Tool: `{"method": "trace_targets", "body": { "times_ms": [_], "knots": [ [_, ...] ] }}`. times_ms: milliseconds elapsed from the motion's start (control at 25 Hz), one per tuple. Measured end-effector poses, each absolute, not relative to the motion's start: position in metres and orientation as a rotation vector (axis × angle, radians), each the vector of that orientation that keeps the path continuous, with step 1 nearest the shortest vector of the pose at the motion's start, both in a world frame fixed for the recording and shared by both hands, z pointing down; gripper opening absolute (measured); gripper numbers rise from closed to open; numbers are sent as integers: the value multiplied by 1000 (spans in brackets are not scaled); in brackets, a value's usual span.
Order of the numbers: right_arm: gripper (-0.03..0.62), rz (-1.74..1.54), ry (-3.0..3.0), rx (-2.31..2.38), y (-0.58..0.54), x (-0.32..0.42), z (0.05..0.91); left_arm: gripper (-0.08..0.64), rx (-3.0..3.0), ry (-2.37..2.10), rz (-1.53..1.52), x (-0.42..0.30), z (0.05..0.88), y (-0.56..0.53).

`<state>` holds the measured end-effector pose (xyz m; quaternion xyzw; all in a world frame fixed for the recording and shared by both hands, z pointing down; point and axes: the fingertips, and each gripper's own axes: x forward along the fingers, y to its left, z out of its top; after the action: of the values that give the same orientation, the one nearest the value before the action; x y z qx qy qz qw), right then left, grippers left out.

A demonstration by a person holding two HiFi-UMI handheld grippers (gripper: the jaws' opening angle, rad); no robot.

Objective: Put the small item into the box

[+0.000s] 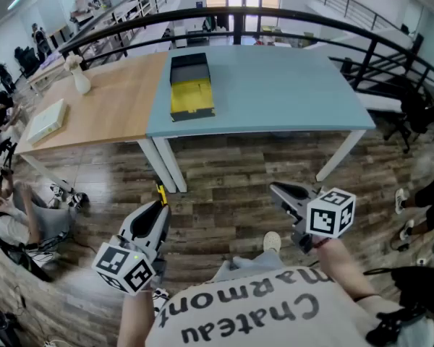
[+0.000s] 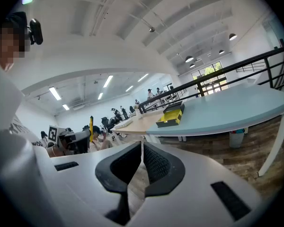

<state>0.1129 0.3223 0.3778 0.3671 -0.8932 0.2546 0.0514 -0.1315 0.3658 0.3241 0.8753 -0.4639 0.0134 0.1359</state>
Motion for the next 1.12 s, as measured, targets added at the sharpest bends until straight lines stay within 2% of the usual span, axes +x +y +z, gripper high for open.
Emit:
{"method": "trace_targets", "body": {
  "times_ms": [600,1120],
  "knots": [
    [44,867,-2673,1134,303,106,395,60,2479,-1342,17,-144,339,358],
    [44,867,-2712,1034,156,79,377,60,2437,-1440,-12,-154,314,244]
  ]
}}
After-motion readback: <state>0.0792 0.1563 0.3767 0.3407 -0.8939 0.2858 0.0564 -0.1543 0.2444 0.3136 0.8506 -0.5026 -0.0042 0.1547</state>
